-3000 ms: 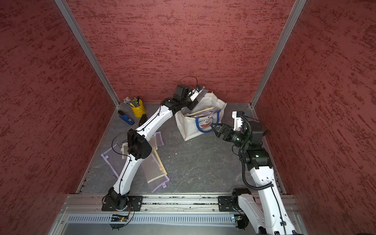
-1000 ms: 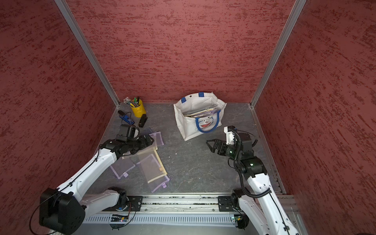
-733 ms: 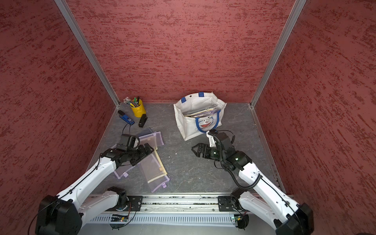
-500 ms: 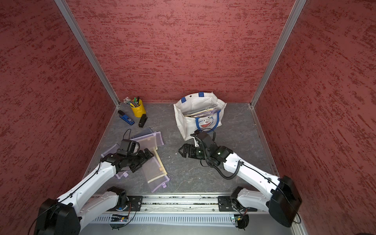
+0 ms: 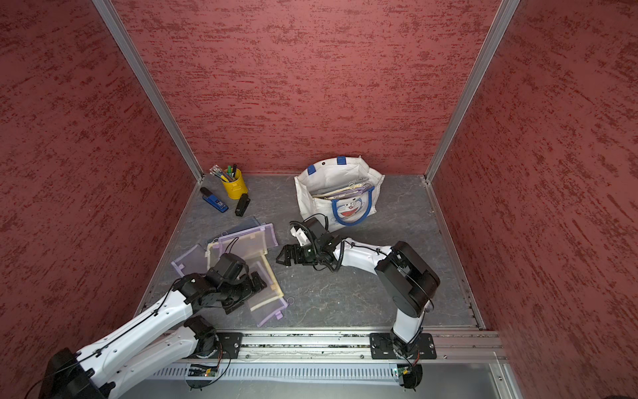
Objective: Put the pencil pouch into the canvas bag
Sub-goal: Move the pencil pouches to the center of the board, then pick up the pencil pouch.
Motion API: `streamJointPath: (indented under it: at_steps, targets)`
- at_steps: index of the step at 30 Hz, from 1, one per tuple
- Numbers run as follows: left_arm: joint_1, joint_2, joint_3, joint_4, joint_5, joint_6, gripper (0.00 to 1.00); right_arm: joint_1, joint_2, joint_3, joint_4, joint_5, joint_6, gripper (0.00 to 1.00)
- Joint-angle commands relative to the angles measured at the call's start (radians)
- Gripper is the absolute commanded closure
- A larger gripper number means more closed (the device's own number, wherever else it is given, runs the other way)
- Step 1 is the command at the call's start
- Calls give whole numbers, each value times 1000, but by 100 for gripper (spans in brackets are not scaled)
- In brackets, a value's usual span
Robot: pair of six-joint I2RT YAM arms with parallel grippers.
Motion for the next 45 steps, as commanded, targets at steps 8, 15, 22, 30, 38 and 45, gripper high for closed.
streamJointPath:
  at_steps: [8, 15, 22, 30, 38, 45]
  targets:
    - [-107, 233, -89, 298, 21, -160, 1, -115, 35, -4, 24, -151, -59, 3]
    - [-126, 448, 3, 471, 49, -63, 6, -184, 37, -43, -12, -173, -64, 5]
    - [-157, 623, 129, 499, 74, 41, 12, -207, 62, -80, 33, -187, -48, 9]
    - [-100, 438, 92, 481, 137, 59, 14, -210, 100, -77, 133, -216, -9, 15]
    - [118, 62, -133, 511, 159, -52, 16, -197, 134, -9, 83, -200, -69, 22]
    - [248, -33, -209, 604, 181, -81, 20, -153, 191, 50, 68, -180, -89, 30]
